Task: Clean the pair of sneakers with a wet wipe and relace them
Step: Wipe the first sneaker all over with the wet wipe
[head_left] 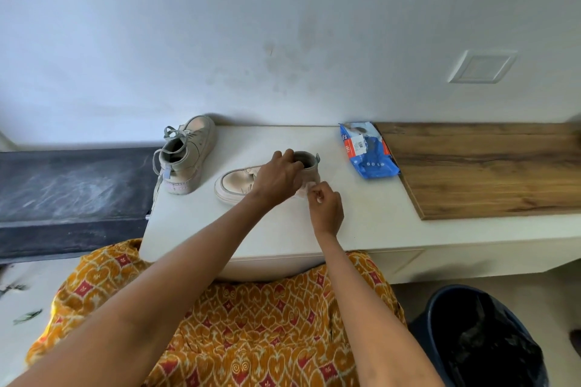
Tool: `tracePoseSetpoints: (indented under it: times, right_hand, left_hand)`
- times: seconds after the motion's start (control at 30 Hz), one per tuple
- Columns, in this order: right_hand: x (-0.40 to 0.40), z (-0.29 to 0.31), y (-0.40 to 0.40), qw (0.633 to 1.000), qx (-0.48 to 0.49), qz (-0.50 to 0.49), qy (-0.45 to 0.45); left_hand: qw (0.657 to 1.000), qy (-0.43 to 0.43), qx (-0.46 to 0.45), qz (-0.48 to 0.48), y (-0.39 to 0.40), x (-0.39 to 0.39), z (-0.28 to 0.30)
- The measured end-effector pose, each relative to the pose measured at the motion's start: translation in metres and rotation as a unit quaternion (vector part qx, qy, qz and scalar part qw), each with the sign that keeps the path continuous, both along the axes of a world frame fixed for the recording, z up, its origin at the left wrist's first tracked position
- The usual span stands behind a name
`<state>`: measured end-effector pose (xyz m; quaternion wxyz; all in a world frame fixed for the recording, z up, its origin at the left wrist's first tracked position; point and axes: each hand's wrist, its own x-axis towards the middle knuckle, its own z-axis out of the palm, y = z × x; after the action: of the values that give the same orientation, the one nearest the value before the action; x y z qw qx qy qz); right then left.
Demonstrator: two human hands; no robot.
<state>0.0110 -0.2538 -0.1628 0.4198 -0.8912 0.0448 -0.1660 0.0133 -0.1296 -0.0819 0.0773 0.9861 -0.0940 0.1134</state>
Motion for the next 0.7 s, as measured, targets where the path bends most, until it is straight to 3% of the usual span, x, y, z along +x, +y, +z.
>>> tracePoseSetpoints:
  times: [0.17,0.43,0.6,0.7]
  right_hand:
    - [0.021,0.032,-0.001,0.978,0.188,-0.080,-0.035]
    - [0.018,0.003,-0.017,0.999,0.019,-0.033,0.022]
    - [0.036,0.034,-0.018,0.995,0.088,-0.051,-0.017]
    - [0.033,0.026,-0.011,0.999,0.026,0.026,-0.015]
  left_hand:
    - [1.000,0.002,0.021,0.015,-0.005,0.003,-0.008]
    - [0.991,-0.041,0.020,-0.125,0.022,0.008,-0.010]
    - [0.985,-0.100,0.018,-0.138,0.027,0.003,-0.019]
    - [0.978,-0.170,0.031,-0.120,0.028,-0.011,-0.033]
